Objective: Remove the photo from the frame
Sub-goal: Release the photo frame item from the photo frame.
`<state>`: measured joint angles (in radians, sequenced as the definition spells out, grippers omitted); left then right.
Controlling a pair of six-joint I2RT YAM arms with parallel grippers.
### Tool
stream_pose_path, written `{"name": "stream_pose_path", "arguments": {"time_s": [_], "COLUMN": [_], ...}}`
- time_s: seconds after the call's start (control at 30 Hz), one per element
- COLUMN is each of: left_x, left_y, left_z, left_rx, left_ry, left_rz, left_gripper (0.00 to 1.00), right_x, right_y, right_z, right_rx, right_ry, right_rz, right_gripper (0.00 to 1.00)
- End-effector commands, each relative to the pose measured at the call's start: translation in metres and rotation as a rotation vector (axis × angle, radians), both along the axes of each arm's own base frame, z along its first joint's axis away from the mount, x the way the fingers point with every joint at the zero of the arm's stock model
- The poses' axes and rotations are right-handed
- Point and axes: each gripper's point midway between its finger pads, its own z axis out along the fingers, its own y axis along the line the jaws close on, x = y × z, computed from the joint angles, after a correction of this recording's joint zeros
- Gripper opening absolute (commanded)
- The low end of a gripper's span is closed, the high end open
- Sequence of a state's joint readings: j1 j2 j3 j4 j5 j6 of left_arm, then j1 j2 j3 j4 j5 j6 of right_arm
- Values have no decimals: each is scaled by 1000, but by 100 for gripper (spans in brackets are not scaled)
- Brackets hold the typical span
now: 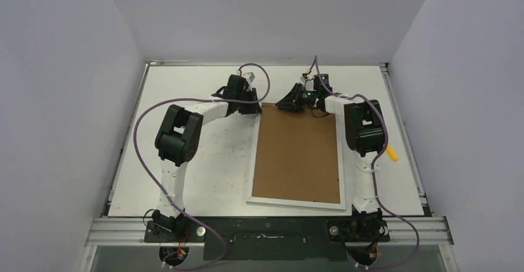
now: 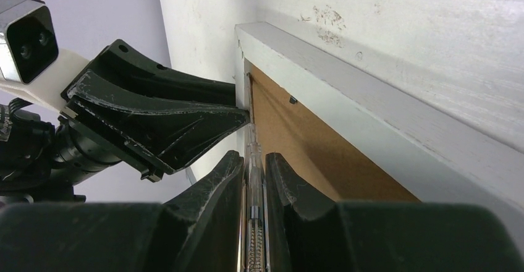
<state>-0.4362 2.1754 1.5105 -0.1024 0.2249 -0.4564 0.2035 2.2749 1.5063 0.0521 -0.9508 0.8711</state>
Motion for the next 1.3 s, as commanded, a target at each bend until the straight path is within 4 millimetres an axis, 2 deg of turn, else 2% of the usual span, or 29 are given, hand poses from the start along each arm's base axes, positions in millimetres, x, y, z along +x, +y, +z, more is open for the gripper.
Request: {"name": "stream_pose_path", "arguments": {"time_s": [0.0,0.1,0.27,0.4,0.77,1.27], "left_x": [-4,-5,-7,-9,-11,-11], "left_y": [24,26,20,15,13,16], "left_z": [-19,-19,-21,-20,-17,-15], "left_rx": [118,103,57,33,-12,-20], "left_ry": [32,31,31,32,35,30], "left_rz": [38,32,-3,-26,-42,-48], "left_gripper": [16,9,8,8,9,10], "right_x": [1,1,-9,-10,-10,-5], "right_y": [-24,-36,-36,-36,-5,2], "right_z": [11,12,3,-4,-1,-15], "right_rx": [-56,-71,-78,-76,-3,21], "right_ry": [-14,-19,4,15,31,67], "right_rz": [-61,-85,-73,-70,-6,-13], "right_gripper": [5,5,5,5,5,5]}}
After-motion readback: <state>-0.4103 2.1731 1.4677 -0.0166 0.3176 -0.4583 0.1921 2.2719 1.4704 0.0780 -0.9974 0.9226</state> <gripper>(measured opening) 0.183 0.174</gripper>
